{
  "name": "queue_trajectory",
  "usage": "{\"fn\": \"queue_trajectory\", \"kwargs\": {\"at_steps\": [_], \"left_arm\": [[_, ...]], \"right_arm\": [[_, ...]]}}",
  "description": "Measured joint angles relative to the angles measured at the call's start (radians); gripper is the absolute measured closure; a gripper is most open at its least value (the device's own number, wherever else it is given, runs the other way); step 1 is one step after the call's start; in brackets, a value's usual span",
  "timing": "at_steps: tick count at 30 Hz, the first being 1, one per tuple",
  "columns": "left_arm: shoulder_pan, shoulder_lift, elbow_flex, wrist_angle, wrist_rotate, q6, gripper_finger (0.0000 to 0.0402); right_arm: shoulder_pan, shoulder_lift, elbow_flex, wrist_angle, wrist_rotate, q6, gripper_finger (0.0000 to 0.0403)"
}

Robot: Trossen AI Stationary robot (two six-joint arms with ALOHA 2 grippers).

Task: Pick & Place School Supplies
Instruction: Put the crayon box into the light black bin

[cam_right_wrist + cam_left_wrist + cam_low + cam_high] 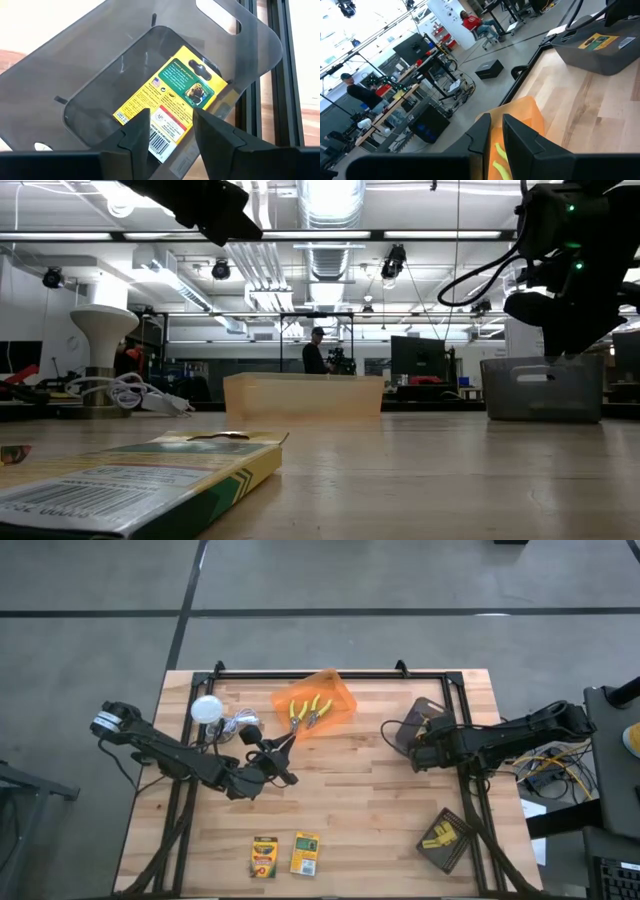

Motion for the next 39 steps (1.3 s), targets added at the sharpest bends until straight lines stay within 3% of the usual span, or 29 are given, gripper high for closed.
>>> {"fn": "queue_trajectory", "kwargs": {"at_steps": [12, 27, 30, 34, 36, 39], "left_arm": [[0.000, 0.000, 0.000, 0.000, 0.000, 0.000, 0.0349], [0.000, -0.001, 0.000, 0.000, 0.024, 0.003, 0.0349], [0.000, -0.005, 0.000, 0.000, 0.122, 0.001, 0.0349], [0.000, -0.026, 0.000, -0.002, 0.311, -0.040, 0.0349], [0.000, -0.038, 0.000, -0.010, 0.335, -0.054, 0.0349], [0.000, -0.061, -0.001, -0.052, 0.280, -0.059, 0.0349]], "right_arm": [[0.000, -0.015, 0.028, 0.005, -0.060, -0.139, 0.0276], [0.011, -0.039, 0.252, 0.038, -0.109, -0.409, 0.0308], [0.027, -0.038, 0.266, 0.136, -0.127, -0.490, 0.0313], [0.073, -0.039, 0.241, 0.391, -0.165, -0.647, 0.0317], [0.105, -0.038, 0.214, 0.517, -0.200, -0.716, 0.0319], [0.167, -0.037, 0.165, 0.676, -0.229, -0.790, 0.0318]]}}
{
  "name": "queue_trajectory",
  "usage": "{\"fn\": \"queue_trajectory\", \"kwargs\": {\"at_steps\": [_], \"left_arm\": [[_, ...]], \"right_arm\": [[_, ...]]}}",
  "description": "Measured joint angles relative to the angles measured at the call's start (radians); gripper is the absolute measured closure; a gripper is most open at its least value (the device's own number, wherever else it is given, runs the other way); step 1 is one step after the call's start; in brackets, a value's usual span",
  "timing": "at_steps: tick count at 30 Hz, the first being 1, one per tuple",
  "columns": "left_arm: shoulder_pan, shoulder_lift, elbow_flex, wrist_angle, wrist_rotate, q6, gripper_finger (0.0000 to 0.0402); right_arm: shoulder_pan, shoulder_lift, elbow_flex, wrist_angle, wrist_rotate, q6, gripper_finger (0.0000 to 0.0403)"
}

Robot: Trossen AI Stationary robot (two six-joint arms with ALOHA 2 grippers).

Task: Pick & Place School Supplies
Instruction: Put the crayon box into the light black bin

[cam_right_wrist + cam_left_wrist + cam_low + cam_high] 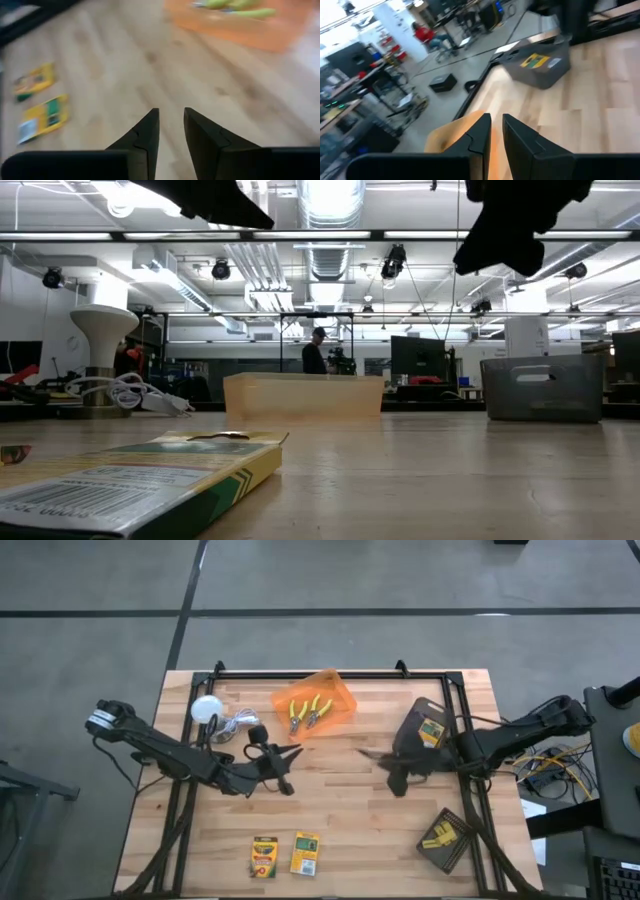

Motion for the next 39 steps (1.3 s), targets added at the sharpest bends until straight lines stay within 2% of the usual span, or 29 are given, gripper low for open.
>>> {"fn": "queue_trajectory", "kwargs": {"at_steps": [4, 9, 13, 17, 22, 31, 39], "left_arm": [[0.000, -0.032, 0.000, -0.073, -0.015, -0.049, 0.0349], [0.000, -0.055, 0.000, -0.144, 0.034, -0.089, 0.0349], [0.000, -0.055, 0.000, -0.167, 0.063, -0.047, 0.0349], [0.000, -0.074, 0.000, -0.164, 0.032, -0.049, 0.0349], [0.000, -0.126, 0.000, -0.176, 0.007, -0.129, 0.0348], [0.000, -0.178, 0.000, -0.193, 0.007, -0.129, 0.0349], [0.000, -0.215, 0.000, -0.203, -0.012, -0.063, 0.0349]], "right_arm": [[0.084, 0.008, -0.068, 0.162, -0.006, -0.018, 0.0315], [0.170, 0.017, -0.170, 0.404, -0.006, -0.063, 0.0317], [0.205, 0.056, -0.253, 0.674, -0.007, -0.151, 0.0324], [0.214, 0.135, -0.321, 0.906, -0.015, -0.199, 0.0329], [0.213, 0.278, -0.327, 0.999, -0.012, -0.245, 0.0328], [0.213, 0.528, -0.179, 1.036, -0.013, -0.385, 0.0327], [0.213, 0.700, -0.043, 1.037, -0.013, -0.351, 0.0339]]}}
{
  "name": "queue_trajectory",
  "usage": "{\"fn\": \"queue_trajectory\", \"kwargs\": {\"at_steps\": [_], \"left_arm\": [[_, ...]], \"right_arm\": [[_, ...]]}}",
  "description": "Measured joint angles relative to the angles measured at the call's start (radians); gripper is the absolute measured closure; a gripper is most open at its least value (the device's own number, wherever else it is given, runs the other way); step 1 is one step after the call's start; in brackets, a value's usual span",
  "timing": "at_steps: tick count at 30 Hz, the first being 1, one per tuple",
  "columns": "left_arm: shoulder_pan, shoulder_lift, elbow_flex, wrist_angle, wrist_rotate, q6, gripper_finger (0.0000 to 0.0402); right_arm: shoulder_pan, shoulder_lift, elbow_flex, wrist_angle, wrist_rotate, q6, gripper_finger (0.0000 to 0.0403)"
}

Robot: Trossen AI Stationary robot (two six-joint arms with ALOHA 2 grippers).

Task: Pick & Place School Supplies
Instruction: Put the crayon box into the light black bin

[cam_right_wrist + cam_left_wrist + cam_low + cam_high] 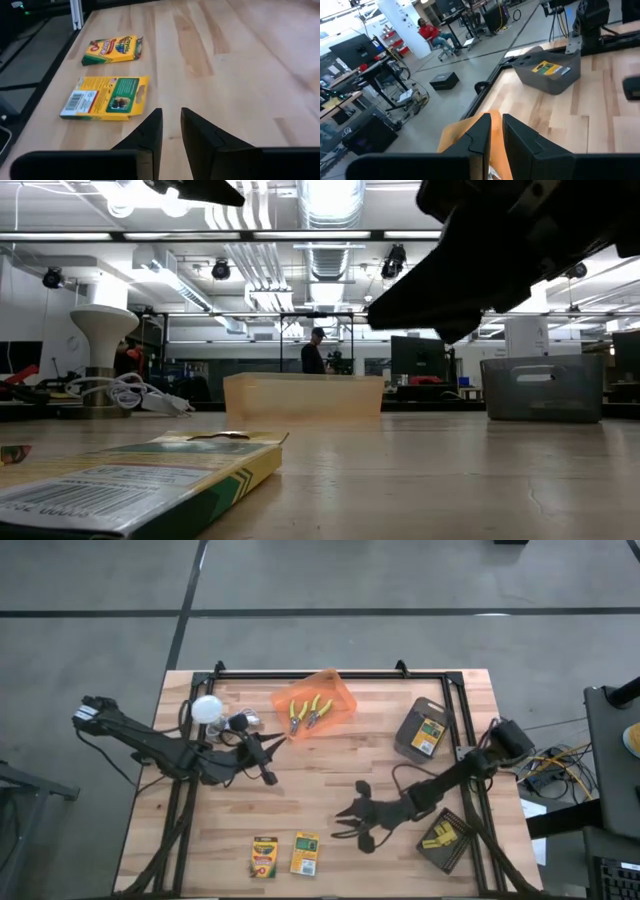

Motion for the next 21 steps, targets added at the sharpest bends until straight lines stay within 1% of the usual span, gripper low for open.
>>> {"fn": "queue_trajectory", "kwargs": {"at_steps": [2, 6, 9, 16, 21], "left_arm": [[0.000, -0.009, 0.000, -0.008, -0.009, 0.003, 0.0349], [0.000, -0.019, 0.000, -0.007, -0.019, 0.021, 0.0349], [0.000, -0.019, 0.000, -0.006, -0.018, 0.021, 0.0349], [0.000, -0.015, 0.000, -0.008, -0.018, 0.022, 0.0349], [0.000, -0.015, 0.000, -0.008, -0.018, 0.022, 0.0349]], "right_arm": [[-0.002, 0.029, 0.024, 0.008, 0.000, 0.014, 0.0339], [-0.002, 0.064, 0.071, 0.017, 0.001, -0.035, 0.0334], [-0.002, 0.086, 0.102, 0.015, 0.001, -0.042, 0.0330], [-0.003, 0.086, 0.133, 0.014, 0.001, -0.064, 0.0323], [-0.006, 0.086, 0.146, 0.014, 0.002, -0.063, 0.0330]]}}
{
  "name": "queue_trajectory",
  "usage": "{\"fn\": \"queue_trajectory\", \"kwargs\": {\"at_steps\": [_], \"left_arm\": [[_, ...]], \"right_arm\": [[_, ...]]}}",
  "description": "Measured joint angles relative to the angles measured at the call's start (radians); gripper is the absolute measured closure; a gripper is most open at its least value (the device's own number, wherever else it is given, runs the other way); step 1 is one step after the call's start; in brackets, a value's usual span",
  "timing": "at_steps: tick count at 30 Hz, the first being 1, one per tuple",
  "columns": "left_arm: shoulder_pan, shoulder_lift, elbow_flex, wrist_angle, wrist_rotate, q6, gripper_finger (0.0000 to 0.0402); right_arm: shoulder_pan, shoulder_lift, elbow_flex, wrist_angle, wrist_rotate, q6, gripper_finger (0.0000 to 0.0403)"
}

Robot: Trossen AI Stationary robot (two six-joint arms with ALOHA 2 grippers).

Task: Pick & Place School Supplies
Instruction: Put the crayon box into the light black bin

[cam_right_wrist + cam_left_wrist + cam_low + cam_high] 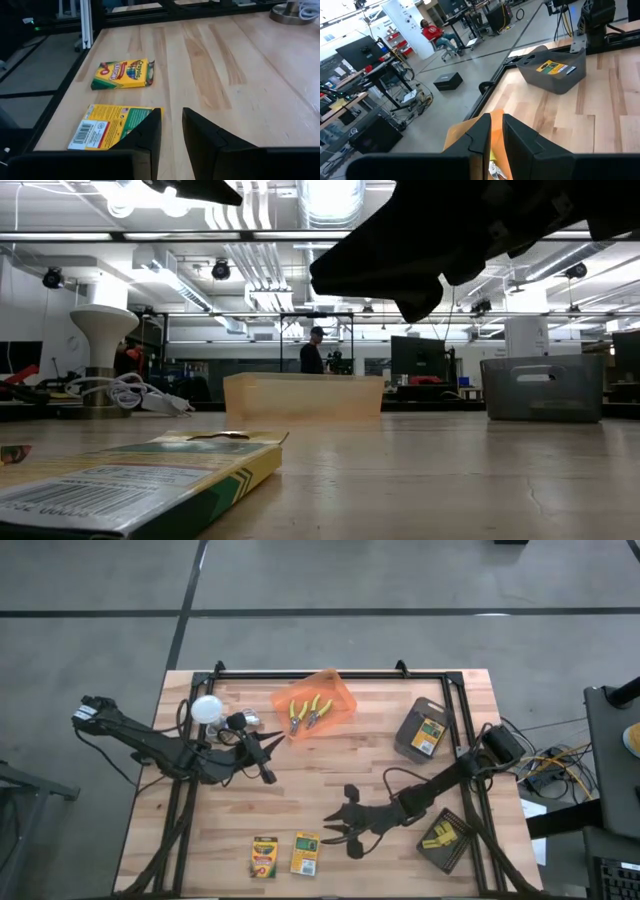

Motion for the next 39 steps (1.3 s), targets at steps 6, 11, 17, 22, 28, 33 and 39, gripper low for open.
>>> {"fn": "queue_trajectory", "kwargs": {"at_steps": [6, 11, 17, 22, 28, 33, 39], "left_arm": [[0.000, 0.000, 0.000, 0.000, 0.000, 0.000, 0.0349], [0.000, 0.000, 0.000, 0.000, 0.000, 0.000, 0.0349], [0.000, 0.000, 0.000, 0.000, 0.000, 0.000, 0.0349], [0.000, 0.000, 0.000, -0.003, 0.000, 0.000, 0.0349], [0.000, 0.000, 0.000, -0.015, 0.000, 0.000, 0.0349], [0.000, 0.000, 0.000, -0.022, 0.000, 0.000, 0.0349], [0.000, 0.000, 0.000, -0.022, 0.000, 0.000, 0.0349]], "right_arm": [[0.001, 0.000, -0.008, 0.000, 0.025, 0.033, 0.0337], [0.001, 0.000, -0.010, 0.001, 0.026, 0.087, 0.0331], [0.006, 0.022, 0.019, 0.009, -0.016, 0.132, 0.0319], [0.006, 0.151, 0.073, -0.003, -0.019, 0.135, 0.0313], [0.006, 0.254, 0.171, 0.003, -0.027, 0.134, 0.0295], [0.006, 0.235, 0.178, -0.026, -0.026, 0.143, 0.0263], [0.011, 0.234, 0.165, -0.029, -0.027, 0.191, 0.0225]]}}
